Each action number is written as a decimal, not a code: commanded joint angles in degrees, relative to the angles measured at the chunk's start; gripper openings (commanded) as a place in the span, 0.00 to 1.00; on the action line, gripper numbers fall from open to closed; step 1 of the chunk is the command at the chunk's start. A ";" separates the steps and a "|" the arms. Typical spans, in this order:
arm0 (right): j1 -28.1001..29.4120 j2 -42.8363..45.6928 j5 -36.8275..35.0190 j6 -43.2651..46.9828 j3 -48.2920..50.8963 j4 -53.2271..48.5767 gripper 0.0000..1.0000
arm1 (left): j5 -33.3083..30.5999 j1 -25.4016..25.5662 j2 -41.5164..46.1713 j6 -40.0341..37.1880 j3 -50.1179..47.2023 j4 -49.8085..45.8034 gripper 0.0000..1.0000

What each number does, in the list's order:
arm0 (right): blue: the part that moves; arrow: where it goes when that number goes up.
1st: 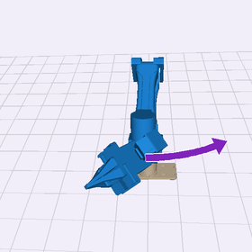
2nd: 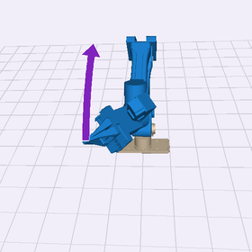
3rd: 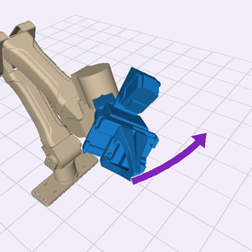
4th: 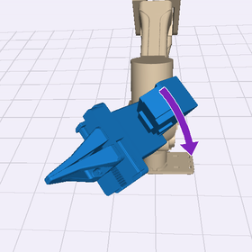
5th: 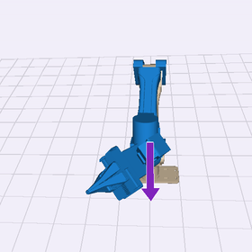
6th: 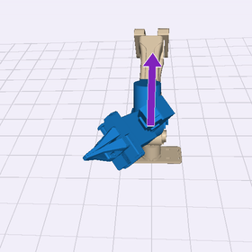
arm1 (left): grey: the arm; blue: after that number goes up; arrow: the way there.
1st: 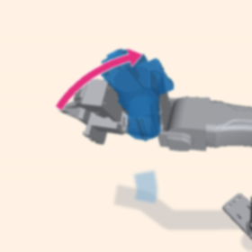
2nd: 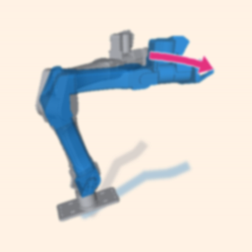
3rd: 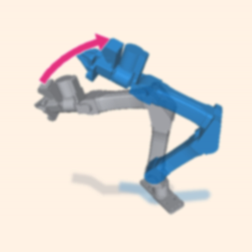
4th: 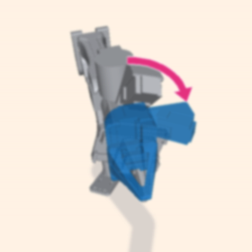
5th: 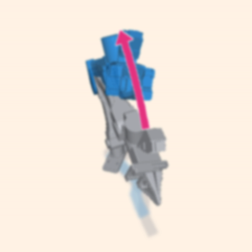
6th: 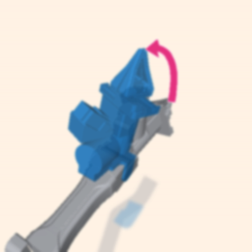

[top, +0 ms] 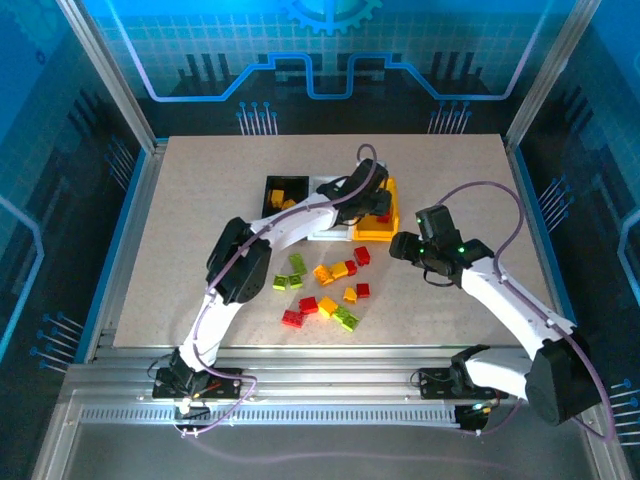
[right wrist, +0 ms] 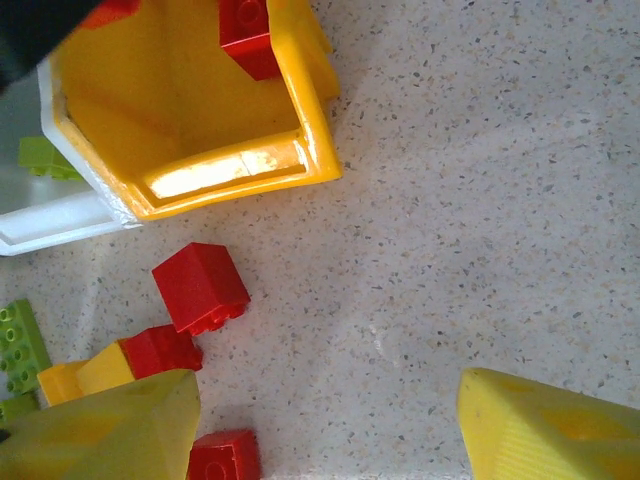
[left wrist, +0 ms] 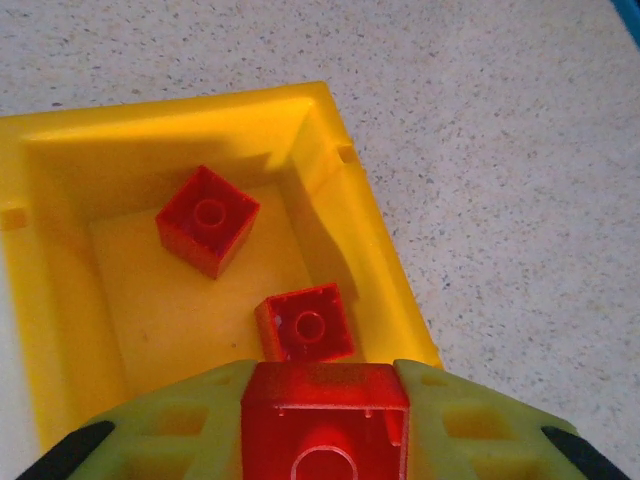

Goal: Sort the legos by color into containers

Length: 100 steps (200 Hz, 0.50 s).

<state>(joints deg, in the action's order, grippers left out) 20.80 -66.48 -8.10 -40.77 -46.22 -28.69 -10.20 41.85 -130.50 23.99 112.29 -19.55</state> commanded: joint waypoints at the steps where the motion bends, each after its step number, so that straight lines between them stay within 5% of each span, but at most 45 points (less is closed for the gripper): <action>1: -1.11 1.42 0.80 -0.35 0.90 -0.34 0.70 | -0.04 -0.09 -3.17 -1.05 5.04 -4.17 0.35; 63: -1.29 1.15 3.50 0.39 0.60 0.88 0.71 | 1.72 -0.04 -1.26 0.43 6.21 -4.24 0.70; 100: -0.23 -1.02 8.16 2.32 0.08 1.07 0.72 | 4.11 0.25 8.82 3.18 -4.17 2.08 0.95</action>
<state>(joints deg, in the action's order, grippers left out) 20.21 -66.17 -3.60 -40.16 -45.93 -28.27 -8.58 41.85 -131.48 24.84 113.89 -21.50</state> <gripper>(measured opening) 0.715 0.879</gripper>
